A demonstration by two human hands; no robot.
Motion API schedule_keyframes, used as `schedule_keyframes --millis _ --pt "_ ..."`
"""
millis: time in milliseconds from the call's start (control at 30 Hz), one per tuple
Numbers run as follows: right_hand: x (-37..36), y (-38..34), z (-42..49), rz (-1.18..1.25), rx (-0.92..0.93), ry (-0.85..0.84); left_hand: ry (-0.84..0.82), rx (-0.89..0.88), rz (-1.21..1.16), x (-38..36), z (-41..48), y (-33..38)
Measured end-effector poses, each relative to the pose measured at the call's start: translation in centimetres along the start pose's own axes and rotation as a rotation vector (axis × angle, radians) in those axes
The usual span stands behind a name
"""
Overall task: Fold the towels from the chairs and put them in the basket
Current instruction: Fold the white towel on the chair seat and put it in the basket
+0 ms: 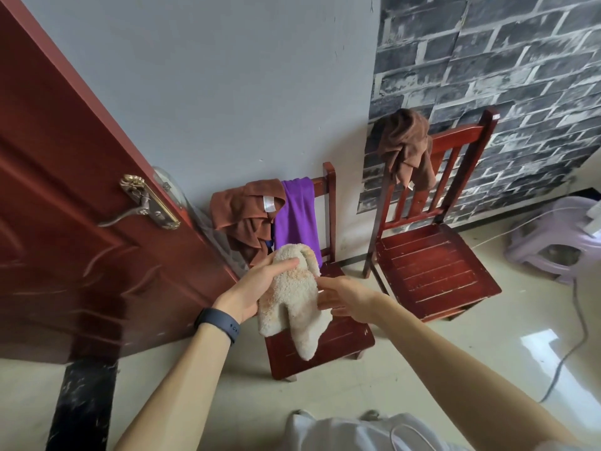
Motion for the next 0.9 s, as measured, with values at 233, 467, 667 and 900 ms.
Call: schedule_keyframes --millis 233,467,667,900 --pt "-1.1 0.0 0.0 -0.035 -0.006 0.006 -0.034 0.043 -0.086 0.0 -0.3 -0.3" --pt "-0.2 -0.9 -0.1 0.164 0.078 -0.034 0.022 0.031 -0.093 1.4 0.3 -0.6" --pt "-1.1 -0.3 0.8 0.159 -0.083 -0.159 -0.028 0.083 -0.096 0.4 -0.5 -0.4" --pt "1.3 -1.4 0.6 0.352 0.059 0.146 0.036 0.038 0.019 1.6 0.6 -1.0"
Point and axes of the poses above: each hand's wrist, its own z-axis towards the middle knuckle, its own x-axis out of the back of the hand, y = z × x, the point moved 3 cm from there along z, towards the middle knuckle, and after that the axes turned 11 degrees about y, right-handed, at the moved point
